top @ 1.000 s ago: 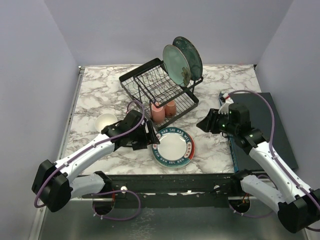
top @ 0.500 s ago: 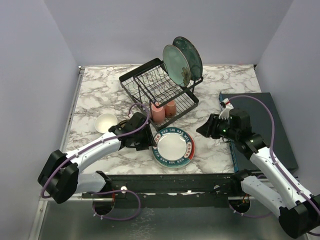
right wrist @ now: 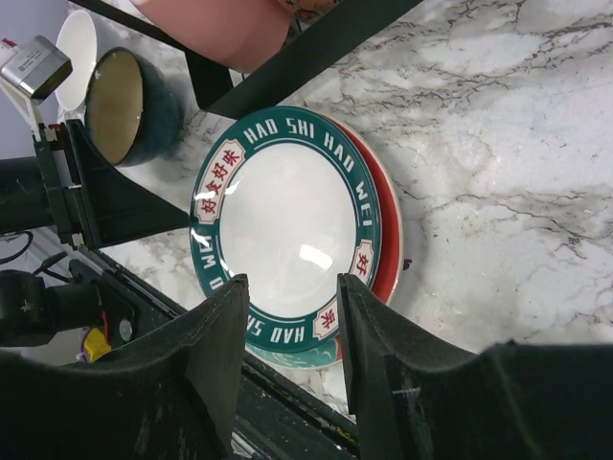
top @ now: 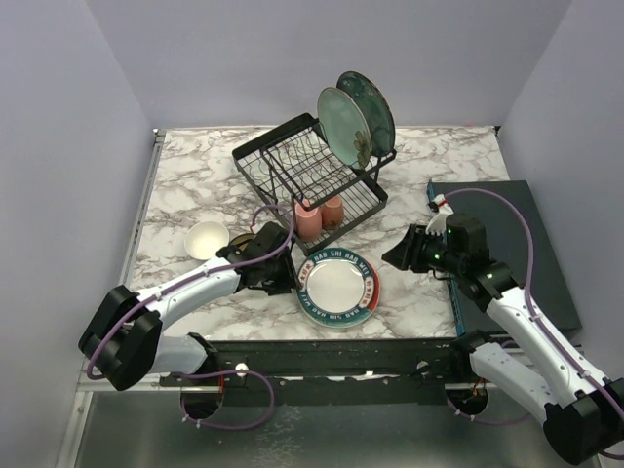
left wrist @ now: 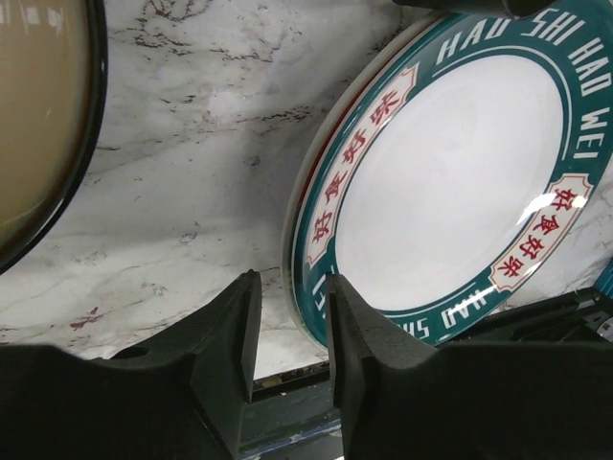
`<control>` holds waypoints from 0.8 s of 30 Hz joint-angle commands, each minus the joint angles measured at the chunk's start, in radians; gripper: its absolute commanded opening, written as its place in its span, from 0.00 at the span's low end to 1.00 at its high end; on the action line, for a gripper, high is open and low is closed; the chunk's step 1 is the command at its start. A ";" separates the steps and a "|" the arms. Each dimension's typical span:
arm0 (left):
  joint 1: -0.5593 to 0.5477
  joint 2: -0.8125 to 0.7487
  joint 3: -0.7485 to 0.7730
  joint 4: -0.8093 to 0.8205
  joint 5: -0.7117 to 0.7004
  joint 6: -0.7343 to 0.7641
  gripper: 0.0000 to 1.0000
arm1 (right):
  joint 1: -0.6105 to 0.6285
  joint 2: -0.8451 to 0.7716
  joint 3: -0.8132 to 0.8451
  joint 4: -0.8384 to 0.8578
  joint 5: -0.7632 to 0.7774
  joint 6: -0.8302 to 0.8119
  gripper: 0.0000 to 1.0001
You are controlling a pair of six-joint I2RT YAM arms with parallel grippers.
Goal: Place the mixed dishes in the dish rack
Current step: Pick up the plate at the center of the board.
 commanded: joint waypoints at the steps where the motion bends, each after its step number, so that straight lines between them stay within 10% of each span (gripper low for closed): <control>1: -0.006 0.016 -0.023 0.021 -0.032 0.004 0.36 | 0.001 -0.010 -0.025 0.010 -0.031 0.008 0.47; 24: -0.006 0.048 -0.024 0.036 -0.038 0.024 0.08 | 0.001 0.024 -0.085 0.036 -0.071 0.033 0.47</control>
